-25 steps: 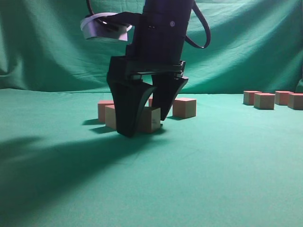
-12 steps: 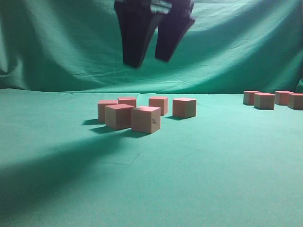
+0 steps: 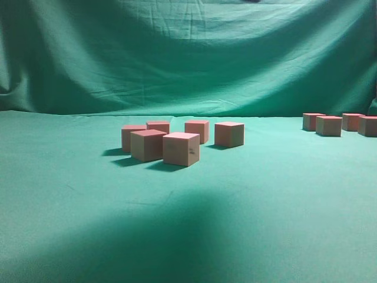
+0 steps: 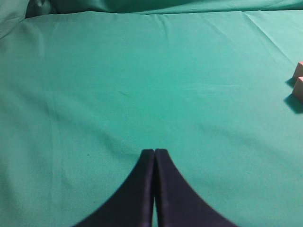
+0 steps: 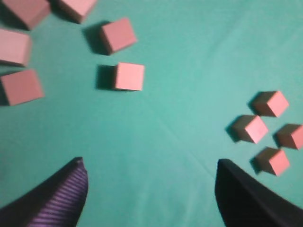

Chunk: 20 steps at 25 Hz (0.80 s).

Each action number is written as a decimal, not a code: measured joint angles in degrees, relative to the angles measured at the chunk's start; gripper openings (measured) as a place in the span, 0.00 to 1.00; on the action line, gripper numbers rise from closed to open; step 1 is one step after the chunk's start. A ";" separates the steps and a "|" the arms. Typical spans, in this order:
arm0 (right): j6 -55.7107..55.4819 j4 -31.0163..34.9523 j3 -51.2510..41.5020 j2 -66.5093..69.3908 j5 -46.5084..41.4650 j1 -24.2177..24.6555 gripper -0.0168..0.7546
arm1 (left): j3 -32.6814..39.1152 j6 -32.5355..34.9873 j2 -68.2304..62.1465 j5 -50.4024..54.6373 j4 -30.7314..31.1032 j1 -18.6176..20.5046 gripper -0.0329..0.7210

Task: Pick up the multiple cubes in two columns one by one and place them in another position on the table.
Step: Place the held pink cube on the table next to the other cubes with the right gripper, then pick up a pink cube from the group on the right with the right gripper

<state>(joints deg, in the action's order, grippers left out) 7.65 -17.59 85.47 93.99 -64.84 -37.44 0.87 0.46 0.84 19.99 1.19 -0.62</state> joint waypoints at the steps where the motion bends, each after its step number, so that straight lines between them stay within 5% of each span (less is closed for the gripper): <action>1: -1.25 -0.41 0.00 -0.51 -0.25 1.91 0.73 | 0.00 0.00 0.00 0.00 0.00 0.00 0.04; 12: -8.95 2.84 0.00 -1.27 -0.29 27.17 0.73 | 0.00 0.00 0.00 0.00 0.00 0.00 0.04; 20: -9.30 10.77 -0.33 0.47 2.60 36.81 0.73 | 0.00 0.00 0.00 0.00 0.00 0.00 0.04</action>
<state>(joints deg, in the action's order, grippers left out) -1.65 -6.82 85.15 94.46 -62.24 -0.62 0.87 0.46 0.84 19.99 1.19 -0.62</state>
